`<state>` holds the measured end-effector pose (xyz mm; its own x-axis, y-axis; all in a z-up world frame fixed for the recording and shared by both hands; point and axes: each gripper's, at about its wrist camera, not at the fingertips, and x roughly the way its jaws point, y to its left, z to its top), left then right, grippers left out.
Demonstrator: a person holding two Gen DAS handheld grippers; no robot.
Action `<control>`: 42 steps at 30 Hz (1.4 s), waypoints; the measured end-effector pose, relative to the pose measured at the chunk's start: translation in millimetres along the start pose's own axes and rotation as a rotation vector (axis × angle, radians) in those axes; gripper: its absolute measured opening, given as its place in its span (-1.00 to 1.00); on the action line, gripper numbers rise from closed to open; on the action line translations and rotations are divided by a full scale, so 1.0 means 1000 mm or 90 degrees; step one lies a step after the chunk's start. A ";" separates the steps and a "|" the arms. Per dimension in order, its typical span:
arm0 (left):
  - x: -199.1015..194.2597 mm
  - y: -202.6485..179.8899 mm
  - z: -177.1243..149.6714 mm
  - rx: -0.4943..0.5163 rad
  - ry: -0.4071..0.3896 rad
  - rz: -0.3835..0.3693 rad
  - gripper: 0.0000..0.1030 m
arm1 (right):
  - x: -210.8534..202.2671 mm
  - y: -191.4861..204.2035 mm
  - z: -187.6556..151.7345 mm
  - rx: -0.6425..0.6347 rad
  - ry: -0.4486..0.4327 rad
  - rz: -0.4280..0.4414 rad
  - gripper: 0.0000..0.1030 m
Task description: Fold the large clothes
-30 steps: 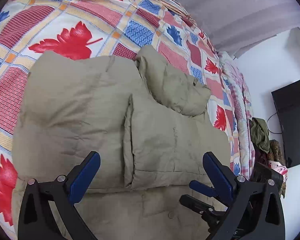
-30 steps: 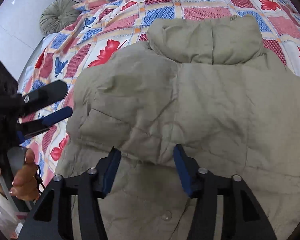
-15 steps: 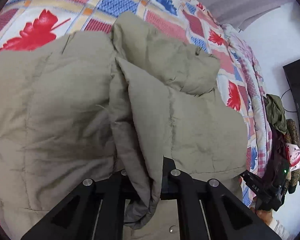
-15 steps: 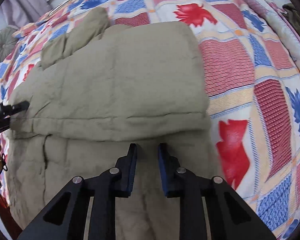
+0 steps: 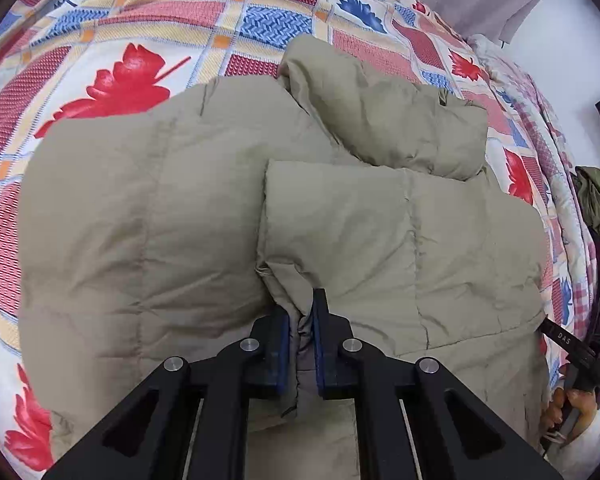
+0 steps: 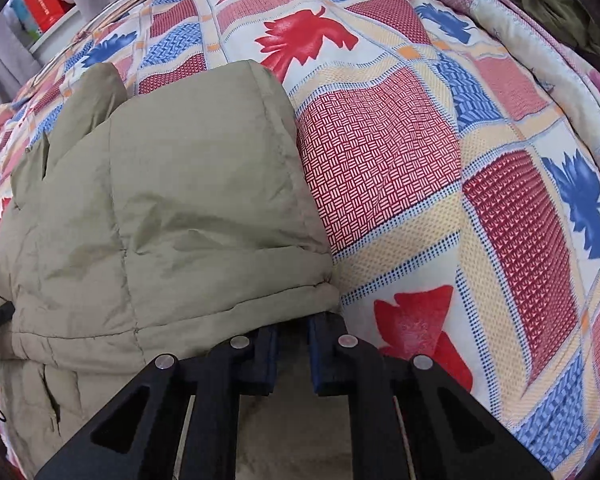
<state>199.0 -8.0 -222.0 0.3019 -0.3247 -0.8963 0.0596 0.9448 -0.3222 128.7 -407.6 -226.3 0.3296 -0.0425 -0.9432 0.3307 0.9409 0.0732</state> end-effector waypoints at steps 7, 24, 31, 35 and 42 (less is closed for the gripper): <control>-0.040 0.018 0.001 0.007 -0.020 0.061 -0.78 | -0.024 -0.008 -0.009 0.013 0.051 0.072 -0.68; 0.001 -0.037 0.014 0.055 -0.026 0.135 -0.78 | -0.037 0.001 0.064 0.057 -0.036 0.161 -0.67; 0.025 -0.028 0.009 0.059 -0.018 0.125 -0.78 | 0.031 -0.004 0.057 0.093 0.025 0.119 -0.76; 0.026 -0.029 0.010 0.052 -0.017 0.133 -0.78 | 0.037 -0.002 0.056 0.083 0.016 0.101 -0.77; -0.005 -0.021 -0.001 0.052 -0.021 0.141 -0.78 | 0.014 -0.001 0.054 0.070 0.021 0.086 -0.68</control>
<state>195.3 -26.3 -211.0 0.3476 -0.1087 -0.9313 0.0641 0.9937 -0.0920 180.8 -427.7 -221.7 0.3497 0.0948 -0.9321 0.3799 0.8951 0.2335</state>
